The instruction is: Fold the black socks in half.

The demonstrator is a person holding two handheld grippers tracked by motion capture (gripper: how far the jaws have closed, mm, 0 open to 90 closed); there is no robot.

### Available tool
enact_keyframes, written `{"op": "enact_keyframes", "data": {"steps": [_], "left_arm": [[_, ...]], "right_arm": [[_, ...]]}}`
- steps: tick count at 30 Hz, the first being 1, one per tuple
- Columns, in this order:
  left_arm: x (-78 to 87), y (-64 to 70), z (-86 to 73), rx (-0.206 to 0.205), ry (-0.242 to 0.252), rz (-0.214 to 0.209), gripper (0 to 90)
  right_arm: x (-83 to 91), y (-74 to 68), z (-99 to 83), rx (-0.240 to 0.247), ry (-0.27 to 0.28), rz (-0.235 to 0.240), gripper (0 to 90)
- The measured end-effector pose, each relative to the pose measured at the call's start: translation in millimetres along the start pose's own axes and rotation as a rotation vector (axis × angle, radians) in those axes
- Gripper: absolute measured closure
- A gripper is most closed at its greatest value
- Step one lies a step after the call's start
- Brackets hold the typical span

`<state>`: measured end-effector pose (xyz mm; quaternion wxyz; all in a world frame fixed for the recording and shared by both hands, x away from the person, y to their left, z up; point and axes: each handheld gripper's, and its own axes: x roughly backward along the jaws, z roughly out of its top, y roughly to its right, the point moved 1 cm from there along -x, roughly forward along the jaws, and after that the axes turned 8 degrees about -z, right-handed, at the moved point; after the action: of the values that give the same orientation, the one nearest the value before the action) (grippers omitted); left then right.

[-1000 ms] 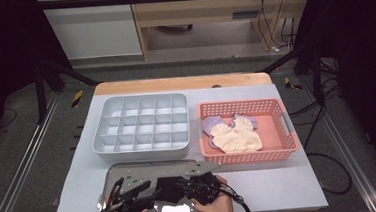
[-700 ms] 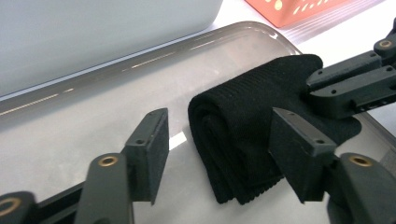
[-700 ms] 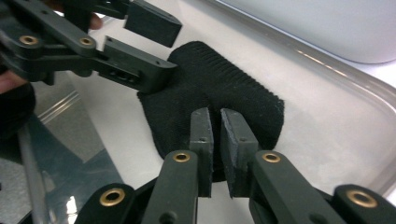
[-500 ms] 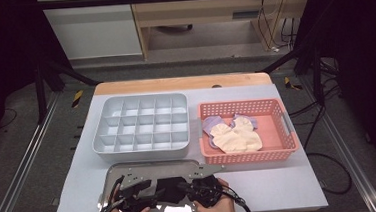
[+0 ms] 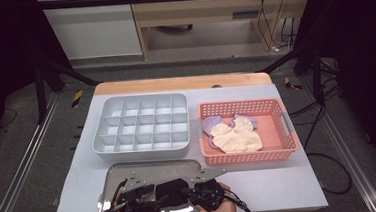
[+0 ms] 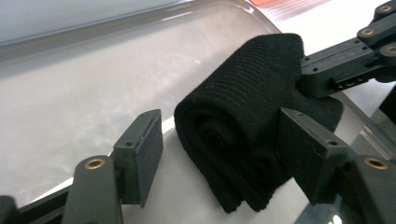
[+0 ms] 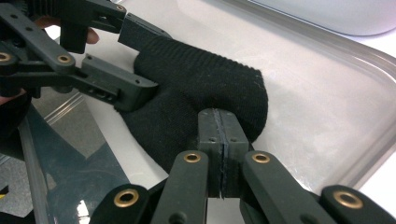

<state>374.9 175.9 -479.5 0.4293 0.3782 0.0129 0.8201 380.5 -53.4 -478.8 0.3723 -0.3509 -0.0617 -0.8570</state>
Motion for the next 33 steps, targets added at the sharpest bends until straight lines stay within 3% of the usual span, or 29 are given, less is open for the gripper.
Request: {"op": "enact_keyframes", "data": {"steps": [6, 9, 13, 20, 23, 29, 33], "left_arm": [[-3.6, -0.8, -1.0, 0.019, -0.020, -0.063, 29.3], [-4.8, 2.6, -1.4, 0.016, -0.025, -0.075, 29.8], [-4.8, 6.3, -2.4, 0.042, -0.023, -0.126, 40.4], [-1.9, 14.5, -1.8, 0.039, -0.010, -0.124, 61.1], [0.3, 16.5, -0.1, 0.039, 0.020, -0.127, 66.7], [5.8, 21.2, 7.9, 0.006, 0.076, -0.149, 68.9], [7.8, 24.4, 16.5, -0.018, 0.080, -0.146, 68.8]], "right_arm": [[-1.0, 1.4, -1.9, -0.007, -0.007, -0.002, 90.0], [-1.5, 1.4, -2.0, -0.005, -0.006, -0.005, 90.0], [-1.7, 1.7, -2.5, 0.001, -0.006, -0.009, 90.0], [-0.3, 1.0, -3.5, 0.002, -0.007, -0.016, 90.0], [0.9, 1.5, -3.6, 0.001, -0.008, -0.013, 90.0], [6.8, 2.3, -0.4, -0.001, 0.016, -0.015, 89.3], [11.6, 3.2, 3.7, 0.002, 0.035, -0.015, 88.8]]}}
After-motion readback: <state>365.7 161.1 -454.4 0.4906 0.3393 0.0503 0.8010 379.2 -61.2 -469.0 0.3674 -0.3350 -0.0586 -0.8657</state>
